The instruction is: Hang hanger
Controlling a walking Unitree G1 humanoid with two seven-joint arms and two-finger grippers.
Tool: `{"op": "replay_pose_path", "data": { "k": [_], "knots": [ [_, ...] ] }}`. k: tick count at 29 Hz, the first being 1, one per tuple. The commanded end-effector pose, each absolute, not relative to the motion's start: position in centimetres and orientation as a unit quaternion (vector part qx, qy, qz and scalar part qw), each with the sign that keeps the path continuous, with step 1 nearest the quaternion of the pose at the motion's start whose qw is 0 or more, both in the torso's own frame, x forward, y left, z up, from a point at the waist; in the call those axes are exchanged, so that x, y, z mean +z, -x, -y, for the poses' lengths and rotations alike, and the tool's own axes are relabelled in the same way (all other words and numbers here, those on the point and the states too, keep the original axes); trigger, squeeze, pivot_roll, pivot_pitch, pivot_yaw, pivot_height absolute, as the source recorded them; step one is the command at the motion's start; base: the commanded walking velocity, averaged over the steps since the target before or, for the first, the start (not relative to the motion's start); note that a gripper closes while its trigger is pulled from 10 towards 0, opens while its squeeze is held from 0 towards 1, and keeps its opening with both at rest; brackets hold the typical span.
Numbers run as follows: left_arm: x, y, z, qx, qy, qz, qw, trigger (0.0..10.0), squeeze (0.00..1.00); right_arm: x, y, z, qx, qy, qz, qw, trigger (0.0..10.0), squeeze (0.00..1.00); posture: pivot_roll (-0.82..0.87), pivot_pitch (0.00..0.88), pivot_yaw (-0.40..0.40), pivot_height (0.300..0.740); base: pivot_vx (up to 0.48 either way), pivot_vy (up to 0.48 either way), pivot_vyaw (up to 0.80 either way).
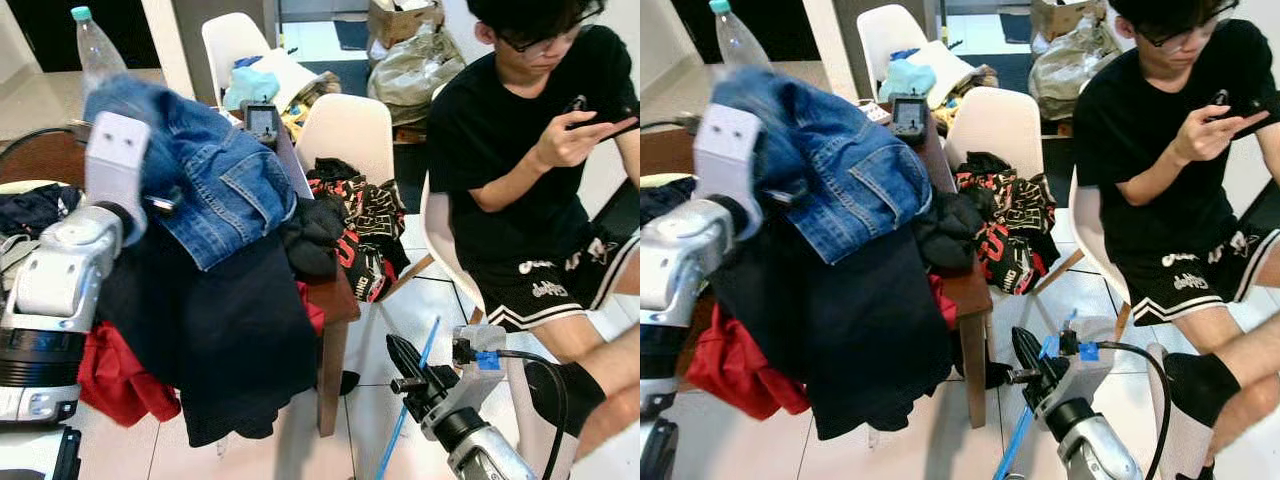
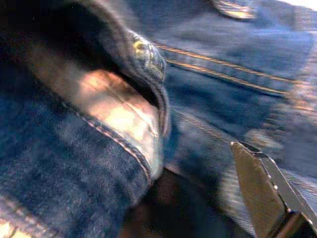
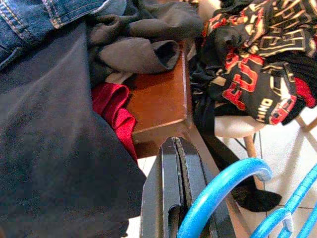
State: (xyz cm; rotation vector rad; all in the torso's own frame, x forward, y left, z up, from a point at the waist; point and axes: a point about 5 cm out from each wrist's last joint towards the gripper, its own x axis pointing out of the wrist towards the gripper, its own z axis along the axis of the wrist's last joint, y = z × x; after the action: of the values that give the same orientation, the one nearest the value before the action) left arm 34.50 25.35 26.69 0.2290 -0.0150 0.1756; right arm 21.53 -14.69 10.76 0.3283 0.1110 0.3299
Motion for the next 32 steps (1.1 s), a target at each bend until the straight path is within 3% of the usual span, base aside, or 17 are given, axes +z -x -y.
{"op": "replay_pose_path", "data": {
  "k": [1,4,5,6,7,10,13,16,18,19,20,24,26,28,30,32],
  "knots": [
    [26.1,-34.4,-26.1,0.108,-0.112,-0.004,0.988,10.0,1.0,10.5,-21.5,14.7,0.163,-0.17,-0.062,0.97,10.0,0.0,0.04,0.17,0.025,0.74,0.0,0.0,0.0],
    [25.6,-34.6,-25.6,0.089,-0.112,-0.019,0.989,10.0,1.0,10.5,-21.5,14.8,0.163,-0.169,-0.062,0.97,10.0,0.0,0.04,0.167,0.024,0.74,0.0,0.0,0.0],
    [25.2,-34.7,-25.0,0.071,-0.11,-0.029,0.991,10.0,0.79,10.5,-21.5,14.8,0.164,-0.169,-0.062,0.97,10.0,0.0,0.04,0.167,0.024,0.74,0.0,0.0,0.0],
    [25.2,-34.7,-25.0,0.071,-0.11,-0.029,0.991,10.0,0.79,10.5,-21.5,14.8,0.164,-0.169,-0.062,0.97,10.0,0.0,0.04,0.167,0.024,0.74,0.0,0.0,0.0],
    [24.9,-34.8,-24.6,0.06,-0.107,-0.035,0.992,10.0,0.0,10.5,-21.5,14.8,0.164,-0.169,-0.062,0.97,10.0,0.0,0.04,0.167,0.024,0.74,0.0,0.0,0.0],
    [26.2,-34.9,-23.1,-0.006,-0.092,-0.007,0.996,10.0,0.0,10.4,-21.6,14.8,0.164,-0.169,-0.062,0.97,10.0,0.0,0.04,0.162,0.021,0.74,0.0,0.0,0.0],
    [28.4,-34.0,-21.4,-0.132,-0.125,0.008,0.983,10.0,0.0,10.4,-21.6,14.8,0.165,-0.169,-0.062,0.97,10.0,0.0,0.04,0.16,0.018,0.74,0.0,0.0,0.0],
    [29.5,-33.4,-21.4,-0.163,-0.145,0.012,0.976,10.0,0.0,10.4,-21.6,14.8,0.165,-0.169,-0.062,0.97,10.0,0.0,0.04,0.16,0.019,0.74,0.0,0.0,0.0],
    [32.7,-32.7,-23.9,-0.12,-0.19,0.033,0.974,10.0,0.0,10.4,-21.5,14.8,0.165,-0.171,-0.063,0.969,10.0,0.0,0.04,0.159,0.019,0.74,0.0,0.0,0.0],
    [32.7,-32.7,-23.9,-0.12,-0.19,0.033,0.974,10.0,0.0,10.4,-21.5,14.8,0.165,-0.171,-0.063,0.969,10.0,0.0,0.04,0.159,0.019,0.74,0.0,0.0,0.0],
    [34.7,-32.2,-26.1,-0.069,-0.224,0.044,0.971,10.0,0.0,10.4,-21.5,14.8,0.166,-0.172,-0.063,0.969,10.0,0.0,0.05,0.16,0.019,0.74,0.0,0.0,0.0],
    [36.9,-30.6,-28.5,-0.041,-0.269,0.037,0.961,10.0,0.0,10.4,-21.4,14.7,0.167,-0.173,-0.064,0.969,10.0,0.0,0.05,0.162,0.018,0.74,0.0,0.0,0.0],
    [37.3,-29.0,-28.2,-0.116,-0.277,0.02,0.953,10.0,0.0,10.4,-21.3,14.7,0.167,-0.175,-0.064,0.968,10.0,0.0,0.05,0.167,0.019,0.74,0.0,0.0,0.0],
    [37.3,-29.0,-28.2,-0.116,-0.277,0.02,0.953,10.0,0.0,10.4,-21.3,14.7,0.167,-0.175,-0.064,0.968,10.0,0.0,0.05,0.167,0.019,0.74,0.0,0.0,0.0],
    [37.1,-26.7,-27.2,-0.222,-0.301,0.002,0.928,10.0,0.0,10.4,-21.3,14.7,0.167,-0.177,-0.065,0.968,10.0,0.0,0.05,0.171,0.019,0.74,0.0,0.0,0.0],
    [38.3,-24.8,-27.4,-0.258,-0.318,0.011,0.912,10.0,0.0,10.4,-21.2,14.6,0.168,-0.179,-0.065,0.967,10.0,0.0,0.05,0.175,0.017,0.74,0.0,0.0,0.0]
  ]
}}
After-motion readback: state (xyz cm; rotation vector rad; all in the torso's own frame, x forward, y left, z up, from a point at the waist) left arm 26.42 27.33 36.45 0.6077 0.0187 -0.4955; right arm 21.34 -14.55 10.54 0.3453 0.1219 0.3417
